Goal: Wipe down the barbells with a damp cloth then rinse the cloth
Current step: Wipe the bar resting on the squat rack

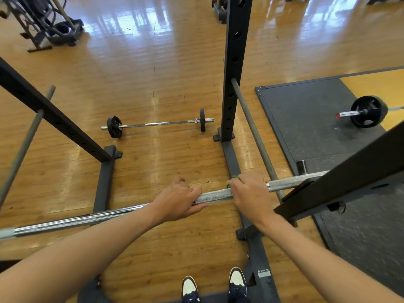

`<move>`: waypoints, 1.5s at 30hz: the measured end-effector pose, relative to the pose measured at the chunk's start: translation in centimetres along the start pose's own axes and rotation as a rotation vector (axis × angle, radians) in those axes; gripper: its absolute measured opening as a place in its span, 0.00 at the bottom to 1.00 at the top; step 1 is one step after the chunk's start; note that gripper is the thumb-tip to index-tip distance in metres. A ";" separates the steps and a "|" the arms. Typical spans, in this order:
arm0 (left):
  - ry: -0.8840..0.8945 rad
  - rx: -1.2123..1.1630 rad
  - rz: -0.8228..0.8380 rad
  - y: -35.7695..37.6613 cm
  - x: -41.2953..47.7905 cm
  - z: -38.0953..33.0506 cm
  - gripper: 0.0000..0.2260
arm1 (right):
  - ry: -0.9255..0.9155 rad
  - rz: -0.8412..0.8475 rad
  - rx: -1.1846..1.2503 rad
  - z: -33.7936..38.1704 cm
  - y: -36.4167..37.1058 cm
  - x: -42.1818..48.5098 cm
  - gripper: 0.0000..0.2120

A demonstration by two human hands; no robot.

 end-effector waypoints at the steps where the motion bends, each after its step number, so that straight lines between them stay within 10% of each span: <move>1: 0.004 -0.010 0.008 0.0 0.0 0.0 0.22 | -0.106 -0.025 -0.021 -0.2 -0.3 -0.6 0.10; 12: -0.003 0.032 -0.070 -0.4 -0.1 -0.2 0.21 | 0.421 0.223 -0.064 -8.1 -0.9 1.9 0.22; 19: 0.010 0.011 -0.106 -0.7 -0.2 -0.2 0.21 | 0.061 -0.133 -0.115 -6.0 -1.5 -3.7 0.12; 27: -0.002 0.044 -0.125 -1.1 -0.2 -0.1 0.23 | 0.421 0.134 -0.183 -8.3 -2.8 1.4 0.21; 34: -0.002 0.071 -0.163 -1.5 -0.3 -0.2 0.20 | -0.051 -0.152 -0.049 -3.8 -2.2 -3.1 0.12; 40: -0.008 0.075 -0.138 -1.4 -0.3 -0.3 0.21 | 0.289 -0.214 -0.166 -8.1 -4.1 -1.6 0.19; 45: -0.028 0.075 -0.112 -1.2 -0.3 -0.1 0.20 | 0.194 -0.153 -0.027 -7.6 -3.5 -1.2 0.14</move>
Point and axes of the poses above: each hand's wrist, its own x-axis towards the middle knuckle, its own y-axis out of the palm, z = x × y, the point moved 9 cm from there along x, towards the middle knuckle, and after that the axes turned 8 degrees about x, right-handed, at the moved point
